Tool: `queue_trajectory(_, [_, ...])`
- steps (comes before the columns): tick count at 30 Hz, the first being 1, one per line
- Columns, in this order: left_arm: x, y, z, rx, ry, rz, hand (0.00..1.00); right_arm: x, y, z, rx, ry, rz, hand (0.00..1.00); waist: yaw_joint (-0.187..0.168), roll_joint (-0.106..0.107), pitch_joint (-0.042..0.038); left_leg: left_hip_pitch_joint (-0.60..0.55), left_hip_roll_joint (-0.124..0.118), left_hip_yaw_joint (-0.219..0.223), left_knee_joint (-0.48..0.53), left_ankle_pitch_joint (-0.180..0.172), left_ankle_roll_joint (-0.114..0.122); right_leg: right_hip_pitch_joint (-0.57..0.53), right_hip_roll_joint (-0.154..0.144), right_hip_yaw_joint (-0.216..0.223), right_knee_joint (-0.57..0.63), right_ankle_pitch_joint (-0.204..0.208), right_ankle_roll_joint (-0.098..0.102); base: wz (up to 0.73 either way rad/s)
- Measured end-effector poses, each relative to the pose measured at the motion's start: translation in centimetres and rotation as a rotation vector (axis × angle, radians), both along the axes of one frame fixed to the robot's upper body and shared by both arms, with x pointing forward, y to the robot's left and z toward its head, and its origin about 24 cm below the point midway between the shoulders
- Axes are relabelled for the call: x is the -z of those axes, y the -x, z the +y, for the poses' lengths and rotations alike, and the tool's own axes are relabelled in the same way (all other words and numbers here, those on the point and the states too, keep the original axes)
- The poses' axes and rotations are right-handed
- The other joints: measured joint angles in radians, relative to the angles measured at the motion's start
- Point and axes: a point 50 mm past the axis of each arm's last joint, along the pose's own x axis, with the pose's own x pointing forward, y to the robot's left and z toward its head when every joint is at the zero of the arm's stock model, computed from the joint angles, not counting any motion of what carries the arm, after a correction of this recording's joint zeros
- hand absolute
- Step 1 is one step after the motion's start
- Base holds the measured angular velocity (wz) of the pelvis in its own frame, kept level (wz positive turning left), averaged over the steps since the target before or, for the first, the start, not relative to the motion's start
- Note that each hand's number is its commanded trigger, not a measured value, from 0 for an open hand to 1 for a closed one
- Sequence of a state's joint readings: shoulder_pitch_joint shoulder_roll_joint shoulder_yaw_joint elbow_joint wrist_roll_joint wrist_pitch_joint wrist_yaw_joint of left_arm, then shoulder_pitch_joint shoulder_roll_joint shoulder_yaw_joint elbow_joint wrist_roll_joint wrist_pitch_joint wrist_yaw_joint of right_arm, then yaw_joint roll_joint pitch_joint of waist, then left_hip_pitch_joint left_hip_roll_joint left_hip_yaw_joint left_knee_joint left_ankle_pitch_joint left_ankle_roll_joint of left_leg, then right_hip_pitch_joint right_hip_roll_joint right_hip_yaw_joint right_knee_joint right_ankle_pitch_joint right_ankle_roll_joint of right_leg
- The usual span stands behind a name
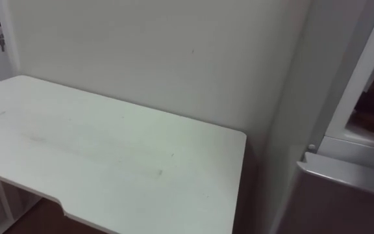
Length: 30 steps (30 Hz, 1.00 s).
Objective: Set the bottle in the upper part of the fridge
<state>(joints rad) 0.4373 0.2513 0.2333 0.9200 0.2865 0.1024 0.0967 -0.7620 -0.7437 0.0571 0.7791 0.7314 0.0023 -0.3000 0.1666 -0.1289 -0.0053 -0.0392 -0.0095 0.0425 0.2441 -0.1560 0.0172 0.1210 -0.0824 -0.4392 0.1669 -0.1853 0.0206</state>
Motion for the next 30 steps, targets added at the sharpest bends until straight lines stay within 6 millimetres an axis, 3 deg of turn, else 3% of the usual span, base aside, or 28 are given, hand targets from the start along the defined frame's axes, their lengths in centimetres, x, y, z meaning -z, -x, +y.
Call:
queue_trajectory(8, [0.0,-0.2,0.0,0.001,0.0,-0.004,0.0,-0.1,-0.1,0.3,-0.041,0.006,-0.006,0.0,-0.003,-0.003,-0.0032,0.019,0.0,0.013,-0.021,0.001,-0.001,0.005,-0.001,0.023,0.001,0.0,0.0,-0.07])
queue_trajectory(15, [0.0,-0.5,0.1,0.008,-0.003,-0.017,0.0,-1.3,-0.3,1.4,-0.098,0.034,-0.055,0.0,-0.032,-0.004,-0.0039,0.031,0.003,0.025,-0.028,0.002,-0.002,0.012,0.0,0.029,0.003,0.0,0.0,-0.03])
queue_trajectory(20, [-0.2,-1.1,0.1,0.018,-0.007,-0.04,0.0,-1.0,0.0,2.1,-0.136,0.046,-0.064,0.0,-0.039,-0.001,-0.0051,0.037,0.003,0.026,-0.031,0.001,-0.002,0.017,0.0,0.031,0.003,0.001,0.0,-0.01])
queue_trajectory(30, [-0.2,-0.5,0.1,0.015,-0.008,-0.026,0.0,-1.4,0.2,3.1,-0.182,0.071,-0.09,0.0,-0.056,0.006,-0.0078,0.056,0.003,0.04,-0.04,0.002,-0.002,0.025,0.0,0.051,0.004,0.001,0.0,-0.04])
